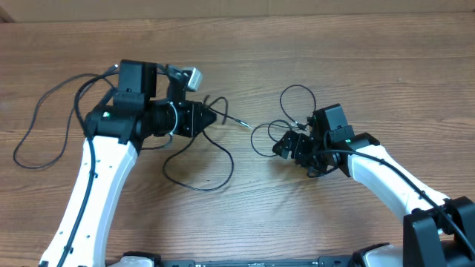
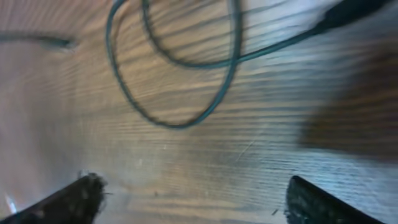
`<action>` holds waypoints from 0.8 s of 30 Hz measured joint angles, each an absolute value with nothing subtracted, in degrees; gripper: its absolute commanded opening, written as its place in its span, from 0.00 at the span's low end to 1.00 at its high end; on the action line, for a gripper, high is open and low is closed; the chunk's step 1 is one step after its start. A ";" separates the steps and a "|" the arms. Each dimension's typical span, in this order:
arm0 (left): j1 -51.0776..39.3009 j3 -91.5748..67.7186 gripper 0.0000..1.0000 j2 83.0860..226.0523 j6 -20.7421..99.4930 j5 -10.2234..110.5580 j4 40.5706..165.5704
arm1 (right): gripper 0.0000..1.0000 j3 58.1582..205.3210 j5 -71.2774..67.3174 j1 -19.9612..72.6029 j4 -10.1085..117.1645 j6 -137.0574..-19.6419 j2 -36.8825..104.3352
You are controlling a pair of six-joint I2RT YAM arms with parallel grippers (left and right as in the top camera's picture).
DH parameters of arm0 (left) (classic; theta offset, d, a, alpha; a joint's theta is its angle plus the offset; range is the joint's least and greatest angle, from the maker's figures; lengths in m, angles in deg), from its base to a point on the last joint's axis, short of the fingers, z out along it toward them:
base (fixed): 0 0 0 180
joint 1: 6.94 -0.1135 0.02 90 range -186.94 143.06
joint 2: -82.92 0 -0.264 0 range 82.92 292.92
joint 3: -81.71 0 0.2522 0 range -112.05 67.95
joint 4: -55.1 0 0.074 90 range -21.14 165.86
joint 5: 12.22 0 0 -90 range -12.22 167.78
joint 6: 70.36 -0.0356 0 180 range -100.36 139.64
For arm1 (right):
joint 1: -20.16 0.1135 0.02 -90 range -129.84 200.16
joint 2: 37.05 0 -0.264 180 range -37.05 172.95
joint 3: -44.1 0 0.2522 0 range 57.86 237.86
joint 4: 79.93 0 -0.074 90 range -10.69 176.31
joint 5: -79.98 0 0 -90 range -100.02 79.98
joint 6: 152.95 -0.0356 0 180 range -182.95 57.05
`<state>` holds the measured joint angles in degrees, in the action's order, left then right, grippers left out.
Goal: Untangle cables
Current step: 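Drag the held cable to the far left with the left gripper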
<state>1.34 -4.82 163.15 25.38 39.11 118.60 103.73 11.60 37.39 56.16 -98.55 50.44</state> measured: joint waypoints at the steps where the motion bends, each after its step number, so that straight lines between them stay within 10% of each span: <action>1: 1.34 -4.82 0.05 162.89 26.05 41.66 118.60 | 1.00 103.73 10.95 37.41 56.07 -99.00 50.44; 24: -3.87 -4.85 0.06 163.80 28.22 89.07 98.47 | 1.00 103.73 4.11 38.20 57.21 -100.47 50.44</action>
